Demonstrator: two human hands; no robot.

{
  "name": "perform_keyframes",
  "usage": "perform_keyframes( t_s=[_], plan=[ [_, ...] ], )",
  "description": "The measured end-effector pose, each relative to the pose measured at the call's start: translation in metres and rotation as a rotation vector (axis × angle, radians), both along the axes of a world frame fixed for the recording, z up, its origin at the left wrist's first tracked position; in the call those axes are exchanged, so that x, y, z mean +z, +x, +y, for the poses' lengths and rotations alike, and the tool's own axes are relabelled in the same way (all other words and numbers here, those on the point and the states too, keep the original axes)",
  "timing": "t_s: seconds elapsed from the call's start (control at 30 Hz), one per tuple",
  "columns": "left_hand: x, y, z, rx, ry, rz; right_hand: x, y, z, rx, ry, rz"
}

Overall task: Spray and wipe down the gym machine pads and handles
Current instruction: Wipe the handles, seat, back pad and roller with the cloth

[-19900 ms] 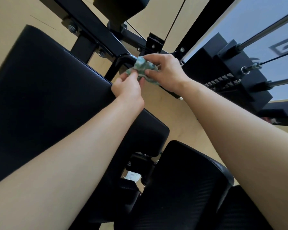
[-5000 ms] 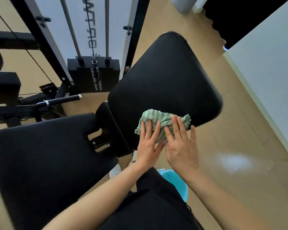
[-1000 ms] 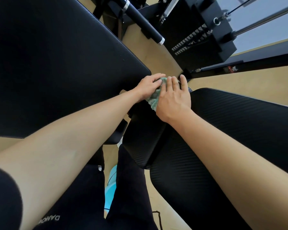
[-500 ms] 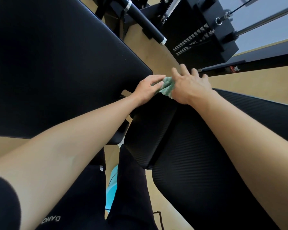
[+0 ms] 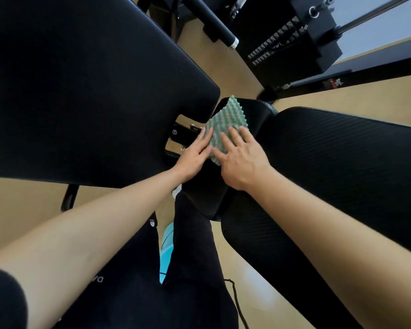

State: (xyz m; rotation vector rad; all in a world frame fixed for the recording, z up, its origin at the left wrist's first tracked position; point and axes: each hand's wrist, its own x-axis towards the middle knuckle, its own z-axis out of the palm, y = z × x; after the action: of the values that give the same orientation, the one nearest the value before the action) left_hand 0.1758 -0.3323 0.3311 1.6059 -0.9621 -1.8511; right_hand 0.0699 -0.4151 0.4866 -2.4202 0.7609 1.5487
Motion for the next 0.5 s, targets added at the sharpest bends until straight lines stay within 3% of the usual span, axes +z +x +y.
perform_keyframes(
  t_s=[0.23,0.5],
  plan=[
    [0.006,0.012,0.086,-0.057,0.124,-0.065,0.005,0.006,0.078,0.016,0.093,0.011],
    [0.003,-0.008,-0.043,-0.129,-0.030,-0.096,0.008,0.005,-0.003,-0.038,-0.179,0.053]
  ],
)
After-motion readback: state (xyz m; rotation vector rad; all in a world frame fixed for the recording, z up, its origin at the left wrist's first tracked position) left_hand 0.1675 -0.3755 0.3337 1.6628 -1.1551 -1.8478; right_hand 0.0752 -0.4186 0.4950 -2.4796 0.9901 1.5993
